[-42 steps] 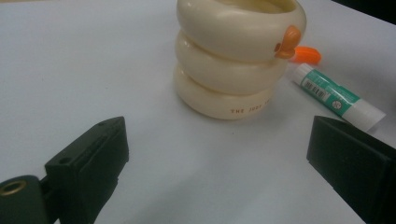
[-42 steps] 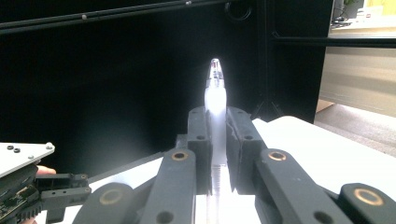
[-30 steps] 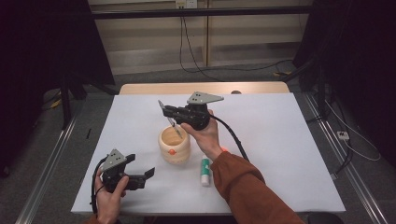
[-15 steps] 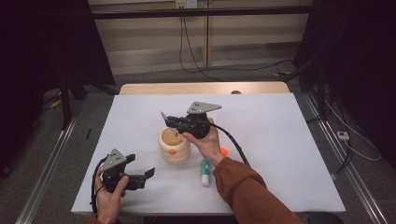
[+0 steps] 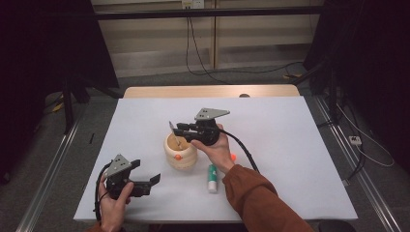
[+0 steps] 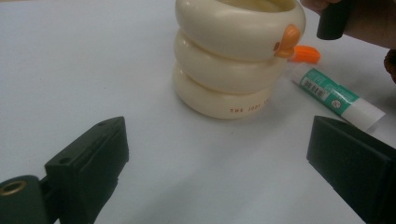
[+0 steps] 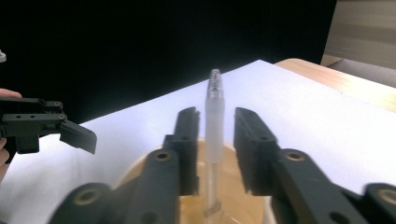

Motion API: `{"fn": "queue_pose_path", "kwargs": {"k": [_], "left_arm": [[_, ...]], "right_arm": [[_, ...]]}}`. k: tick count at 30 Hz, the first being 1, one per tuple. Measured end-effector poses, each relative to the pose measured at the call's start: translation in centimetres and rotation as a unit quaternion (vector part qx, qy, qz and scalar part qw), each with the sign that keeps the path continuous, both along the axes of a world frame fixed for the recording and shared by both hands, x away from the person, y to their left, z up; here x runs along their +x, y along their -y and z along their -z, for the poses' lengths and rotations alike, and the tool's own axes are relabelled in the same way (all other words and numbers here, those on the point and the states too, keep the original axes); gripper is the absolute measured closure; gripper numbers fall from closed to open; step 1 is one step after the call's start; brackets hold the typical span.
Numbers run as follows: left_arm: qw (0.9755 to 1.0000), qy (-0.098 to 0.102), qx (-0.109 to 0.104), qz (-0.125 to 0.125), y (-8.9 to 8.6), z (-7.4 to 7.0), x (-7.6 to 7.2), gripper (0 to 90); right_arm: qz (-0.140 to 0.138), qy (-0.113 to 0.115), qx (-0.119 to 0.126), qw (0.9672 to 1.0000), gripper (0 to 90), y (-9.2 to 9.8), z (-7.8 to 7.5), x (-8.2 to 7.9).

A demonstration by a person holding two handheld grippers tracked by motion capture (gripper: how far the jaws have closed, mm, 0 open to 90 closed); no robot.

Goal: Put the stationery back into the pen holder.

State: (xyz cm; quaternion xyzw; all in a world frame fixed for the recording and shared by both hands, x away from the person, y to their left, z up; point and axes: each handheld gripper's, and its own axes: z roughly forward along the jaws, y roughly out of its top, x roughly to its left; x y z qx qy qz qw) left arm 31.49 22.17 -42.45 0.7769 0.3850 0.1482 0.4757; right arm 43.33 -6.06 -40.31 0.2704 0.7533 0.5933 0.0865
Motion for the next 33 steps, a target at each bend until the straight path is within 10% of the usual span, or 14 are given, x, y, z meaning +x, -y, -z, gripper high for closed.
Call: {"fn": "queue_pose_path", "kwargs": {"k": [14,33], "left_arm": [[1.0,-0.001,0.001,-0.001,0.0,0.0,0.0,5.5],[1.0,0.0,0.002,-0.001,0.0,0.0,0.0,5.5]], "right_arm": [[0.002,-0.008,-0.034,0.9994,29.1,2.0,-1.4,-0.4],[0.049,-0.036,-0.057,0.9965,13.7,7.3,-1.8,-1.6]]}}
